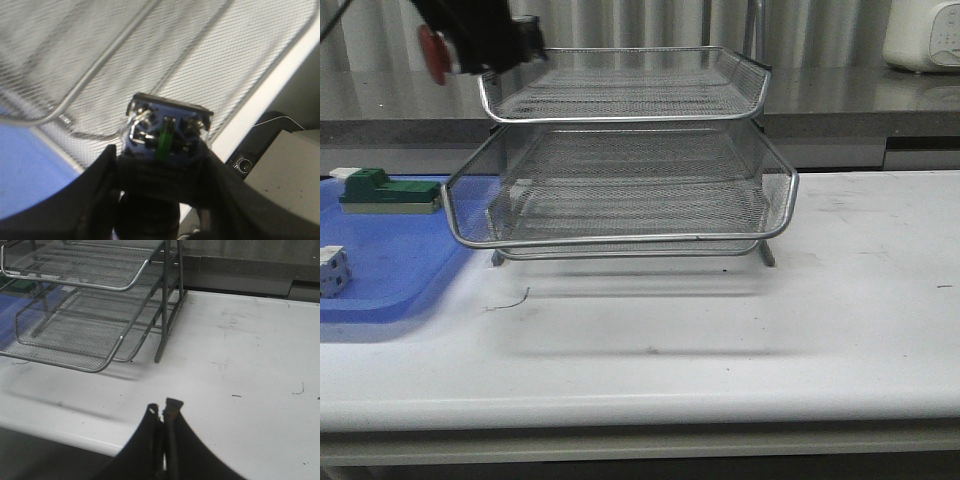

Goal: Place button on rack with both arms
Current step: 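Carry the red button with the left gripper over the pulled-out middle tray, then lower the button onto the middle tray mesh, open and raise left gripper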

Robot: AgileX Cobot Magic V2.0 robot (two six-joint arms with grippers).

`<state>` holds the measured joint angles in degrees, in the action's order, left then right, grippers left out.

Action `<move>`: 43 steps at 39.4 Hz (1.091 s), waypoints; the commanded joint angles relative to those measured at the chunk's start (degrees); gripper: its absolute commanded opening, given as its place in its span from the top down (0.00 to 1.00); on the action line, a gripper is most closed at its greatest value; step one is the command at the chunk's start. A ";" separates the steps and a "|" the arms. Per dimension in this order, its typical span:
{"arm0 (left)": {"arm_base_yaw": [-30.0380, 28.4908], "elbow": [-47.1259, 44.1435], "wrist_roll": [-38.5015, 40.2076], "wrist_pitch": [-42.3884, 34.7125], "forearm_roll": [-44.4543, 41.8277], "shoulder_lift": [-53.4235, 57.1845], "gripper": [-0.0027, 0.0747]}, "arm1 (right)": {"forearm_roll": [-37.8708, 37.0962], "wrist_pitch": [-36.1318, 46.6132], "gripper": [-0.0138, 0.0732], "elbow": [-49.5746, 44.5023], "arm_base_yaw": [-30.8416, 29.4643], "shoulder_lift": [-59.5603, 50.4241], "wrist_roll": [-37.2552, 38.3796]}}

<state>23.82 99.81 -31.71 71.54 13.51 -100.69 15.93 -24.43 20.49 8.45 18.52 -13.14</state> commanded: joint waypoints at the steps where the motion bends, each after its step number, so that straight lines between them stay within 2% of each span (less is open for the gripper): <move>1: 4.71 1.47 0.60 -4.13 1.65 1.17 0.95 | 0.65 4.27 0.91 1.47 0.03 0.24 -0.14; 9: 9.55 1.47 0.60 -11.03 1.32 -4.54 0.95 | 0.65 4.27 0.91 1.47 0.03 0.24 -0.14; 25: 10.00 1.58 2.11 -15.02 -2.59 -10.60 0.93 | 0.65 4.27 0.91 1.47 0.03 0.24 -0.14; 28: 10.00 1.58 2.11 -15.55 -2.58 -10.60 0.85 | 0.65 4.27 0.91 1.47 0.03 0.24 -0.14; 37: 10.00 1.58 2.64 -15.82 -2.70 -10.60 0.47 | 0.65 4.27 0.91 1.47 0.03 0.24 -0.14; 43: 10.00 1.58 2.64 -15.57 -2.70 -10.60 0.33 | 0.65 4.27 0.91 1.47 0.03 0.24 -0.14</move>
<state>33.42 99.81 -29.79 57.62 10.07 -114.79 15.93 -24.43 20.49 8.45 18.52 -13.14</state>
